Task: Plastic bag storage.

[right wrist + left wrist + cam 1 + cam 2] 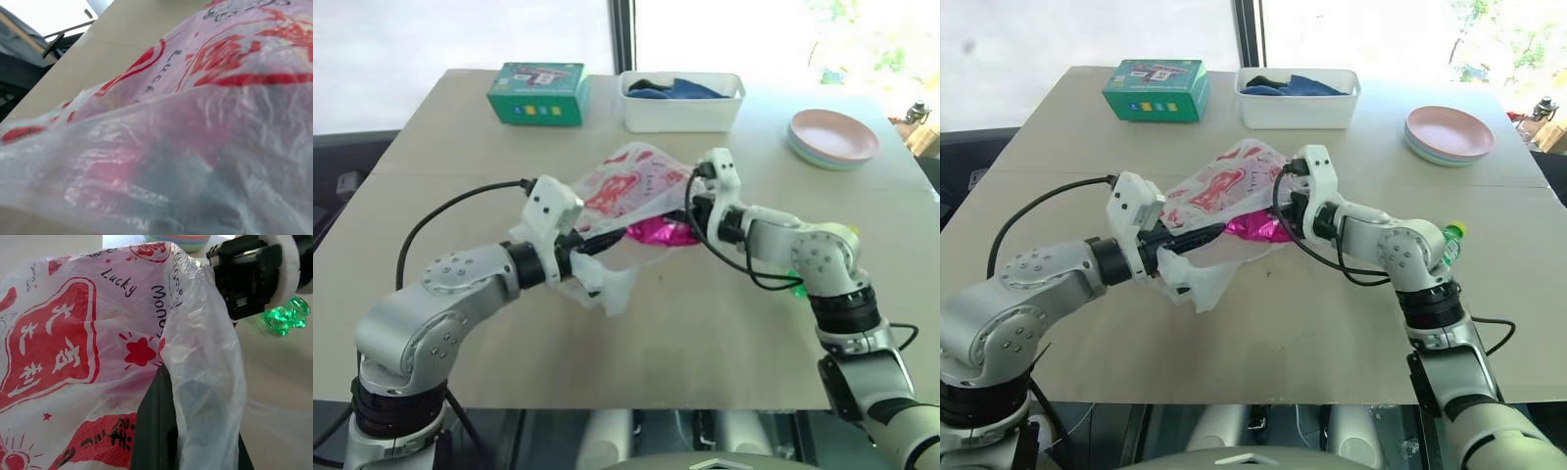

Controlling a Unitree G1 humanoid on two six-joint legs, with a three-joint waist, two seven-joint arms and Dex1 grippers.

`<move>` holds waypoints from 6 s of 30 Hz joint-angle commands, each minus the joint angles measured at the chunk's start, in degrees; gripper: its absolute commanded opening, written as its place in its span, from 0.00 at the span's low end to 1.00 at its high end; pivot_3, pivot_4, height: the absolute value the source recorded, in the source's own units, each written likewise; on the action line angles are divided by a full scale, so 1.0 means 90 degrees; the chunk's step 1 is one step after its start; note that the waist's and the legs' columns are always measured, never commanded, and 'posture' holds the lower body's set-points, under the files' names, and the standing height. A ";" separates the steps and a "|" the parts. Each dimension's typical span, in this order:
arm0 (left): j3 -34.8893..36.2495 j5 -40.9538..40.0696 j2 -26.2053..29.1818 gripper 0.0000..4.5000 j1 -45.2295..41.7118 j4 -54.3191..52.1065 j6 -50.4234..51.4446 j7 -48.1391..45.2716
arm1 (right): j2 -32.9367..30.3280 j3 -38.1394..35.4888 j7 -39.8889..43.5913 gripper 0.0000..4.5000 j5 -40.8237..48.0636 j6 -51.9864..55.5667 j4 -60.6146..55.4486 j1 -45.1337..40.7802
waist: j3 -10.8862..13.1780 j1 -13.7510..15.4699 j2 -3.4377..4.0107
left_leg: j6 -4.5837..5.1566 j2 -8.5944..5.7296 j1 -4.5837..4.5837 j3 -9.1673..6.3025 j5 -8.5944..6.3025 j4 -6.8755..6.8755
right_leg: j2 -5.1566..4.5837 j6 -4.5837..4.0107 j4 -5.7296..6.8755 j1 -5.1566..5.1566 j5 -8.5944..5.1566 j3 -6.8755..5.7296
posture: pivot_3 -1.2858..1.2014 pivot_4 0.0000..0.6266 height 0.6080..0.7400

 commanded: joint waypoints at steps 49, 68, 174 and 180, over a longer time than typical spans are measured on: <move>-0.0540 0.1463 -0.1668 0.00 -0.1183 0.1896 -0.0800 0.1276 | 0.1345 -0.5107 -0.5050 0.99 -0.2763 0.4218 -0.3087 0.1217 | 0.0004 -0.0021 0.0017 | -0.0020 0.0001 0.0004 0.0025 0.0013 -0.0019 | 0.0013 0.0000 0.0007 -0.0019 0.0001 0.0012 | 0.52 0.24 1.00; -0.0292 0.1417 -0.1711 0.00 -0.1132 0.1461 -0.0642 0.1412 | -0.1507 -0.4063 -0.3455 0.69 0.3264 0.4114 -0.1205 0.0902 | -0.0033 -0.0156 -0.0009 | -0.0013 0.0010 0.0007 0.0020 0.0012 -0.0014 | 0.0019 -0.0001 0.0006 -0.0010 0.0001 0.0042 | 0.52 0.24 1.00; -0.1881 0.2346 -0.0934 0.00 -0.4622 0.6165 -0.3976 -0.4328 | -0.2349 -0.0238 0.2660 0.71 -0.3872 0.0423 -0.3898 0.1656 | 0.0025 -0.0089 0.0015 | -0.0005 0.0006 -0.0010 0.0033 0.0005 -0.0003 | 0.0017 0.0005 -0.0002 -0.0026 0.0000 0.0003 | 0.52 0.24 1.00; -0.1702 0.2177 -0.0980 0.00 -0.3665 0.4701 -0.3581 -0.3905 | -0.1847 -0.0072 0.2084 0.71 -0.3985 0.0963 -0.3392 0.1444 | 0.0027 -0.0084 0.0014 | -0.0004 0.0005 -0.0027 0.0020 0.0005 0.0003 | 0.0012 0.0005 -0.0003 -0.0031 0.0001 -0.0003 | 0.52 0.24 1.00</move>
